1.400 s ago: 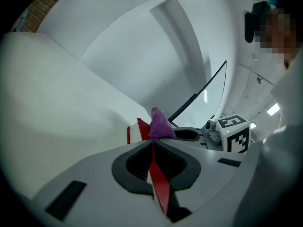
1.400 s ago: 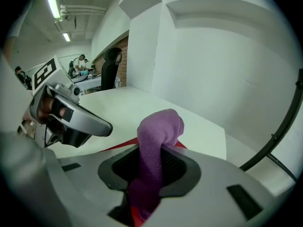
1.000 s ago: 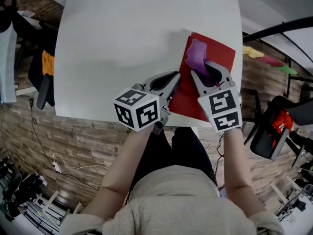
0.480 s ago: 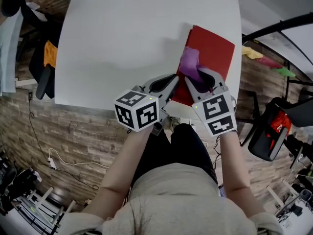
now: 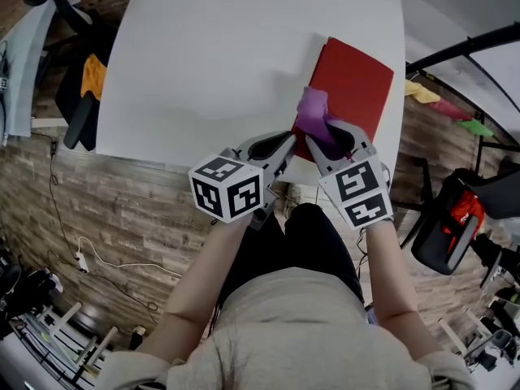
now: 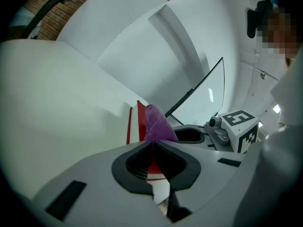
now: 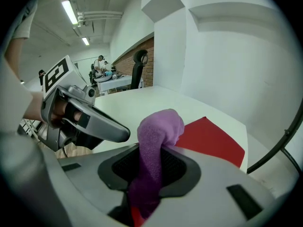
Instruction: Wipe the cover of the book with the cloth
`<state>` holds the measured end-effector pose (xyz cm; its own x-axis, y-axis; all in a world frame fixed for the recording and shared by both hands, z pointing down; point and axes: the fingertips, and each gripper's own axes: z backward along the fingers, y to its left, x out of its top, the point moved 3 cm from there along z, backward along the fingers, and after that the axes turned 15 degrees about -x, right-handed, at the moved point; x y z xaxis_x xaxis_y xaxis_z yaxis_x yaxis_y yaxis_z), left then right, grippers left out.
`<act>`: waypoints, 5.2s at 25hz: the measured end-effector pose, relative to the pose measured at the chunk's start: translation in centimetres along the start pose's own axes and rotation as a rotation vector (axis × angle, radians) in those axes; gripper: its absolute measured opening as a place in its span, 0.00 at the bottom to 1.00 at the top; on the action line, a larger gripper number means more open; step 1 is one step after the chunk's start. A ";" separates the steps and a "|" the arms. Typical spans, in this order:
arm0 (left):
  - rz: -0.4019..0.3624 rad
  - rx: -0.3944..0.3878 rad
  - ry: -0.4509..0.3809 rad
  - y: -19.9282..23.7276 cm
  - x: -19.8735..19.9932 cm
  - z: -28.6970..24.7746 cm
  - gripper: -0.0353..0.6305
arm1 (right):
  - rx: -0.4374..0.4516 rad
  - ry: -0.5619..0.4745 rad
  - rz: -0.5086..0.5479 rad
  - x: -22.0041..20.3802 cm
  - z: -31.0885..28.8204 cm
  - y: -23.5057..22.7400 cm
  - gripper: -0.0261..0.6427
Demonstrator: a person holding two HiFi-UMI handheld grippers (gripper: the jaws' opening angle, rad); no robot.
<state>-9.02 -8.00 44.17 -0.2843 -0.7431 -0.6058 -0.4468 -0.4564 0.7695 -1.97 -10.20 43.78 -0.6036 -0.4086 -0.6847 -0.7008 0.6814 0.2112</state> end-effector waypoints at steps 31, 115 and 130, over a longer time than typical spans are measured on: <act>-0.012 0.091 -0.032 -3.2 -3.8 0.9 0.10 | 0.135 -0.070 0.005 -2.1 3.9 2.8 0.22; -0.083 -0.271 0.273 0.8 10.6 -18.3 0.10 | -0.291 -0.001 -0.539 -3.1 -4.5 -20.1 0.21; -0.081 -0.241 0.259 0.0 9.1 -16.1 0.10 | -0.292 0.003 -0.466 -3.2 -3.5 -17.2 0.21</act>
<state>2.07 -22.69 41.95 -0.0181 -0.7851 -0.6191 -0.2372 -0.5981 0.7655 10.67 -22.73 44.78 -0.2047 -0.6287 -0.7502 -0.9703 0.2311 0.0711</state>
